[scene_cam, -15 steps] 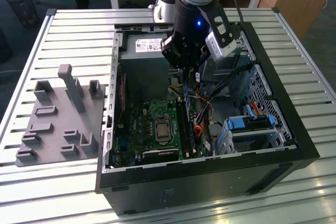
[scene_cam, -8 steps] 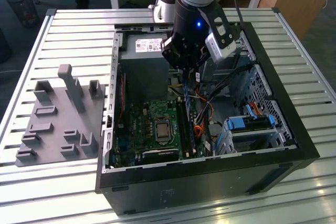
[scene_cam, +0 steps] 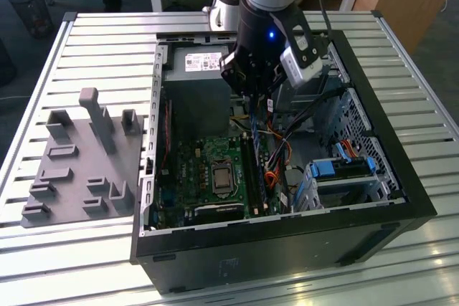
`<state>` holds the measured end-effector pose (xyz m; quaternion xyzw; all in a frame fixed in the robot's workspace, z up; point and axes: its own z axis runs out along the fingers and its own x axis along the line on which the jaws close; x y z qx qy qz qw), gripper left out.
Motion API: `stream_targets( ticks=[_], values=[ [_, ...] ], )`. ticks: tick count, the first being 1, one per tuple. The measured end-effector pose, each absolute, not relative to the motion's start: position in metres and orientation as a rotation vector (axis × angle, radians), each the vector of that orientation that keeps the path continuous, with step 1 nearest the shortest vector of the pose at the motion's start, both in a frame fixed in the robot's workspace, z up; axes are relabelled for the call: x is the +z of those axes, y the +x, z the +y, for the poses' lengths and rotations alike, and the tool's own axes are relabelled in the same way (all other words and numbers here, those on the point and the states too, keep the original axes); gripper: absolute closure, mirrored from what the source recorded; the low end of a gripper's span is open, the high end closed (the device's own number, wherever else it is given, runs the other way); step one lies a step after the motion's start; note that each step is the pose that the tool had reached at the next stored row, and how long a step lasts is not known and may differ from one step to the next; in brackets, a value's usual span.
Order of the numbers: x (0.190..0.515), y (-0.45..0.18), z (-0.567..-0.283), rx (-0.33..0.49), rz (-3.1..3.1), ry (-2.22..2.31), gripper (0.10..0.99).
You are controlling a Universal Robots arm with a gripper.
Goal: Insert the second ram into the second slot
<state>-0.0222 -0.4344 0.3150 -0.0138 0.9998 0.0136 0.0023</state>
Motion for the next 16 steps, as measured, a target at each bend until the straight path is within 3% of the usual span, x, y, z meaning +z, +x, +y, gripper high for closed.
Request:
stream_targets(
  ticks=[16],
  values=[
    [0.31, -0.0222, -0.4351, 0.043, 3.137, -0.043, 0.973]
  ],
)
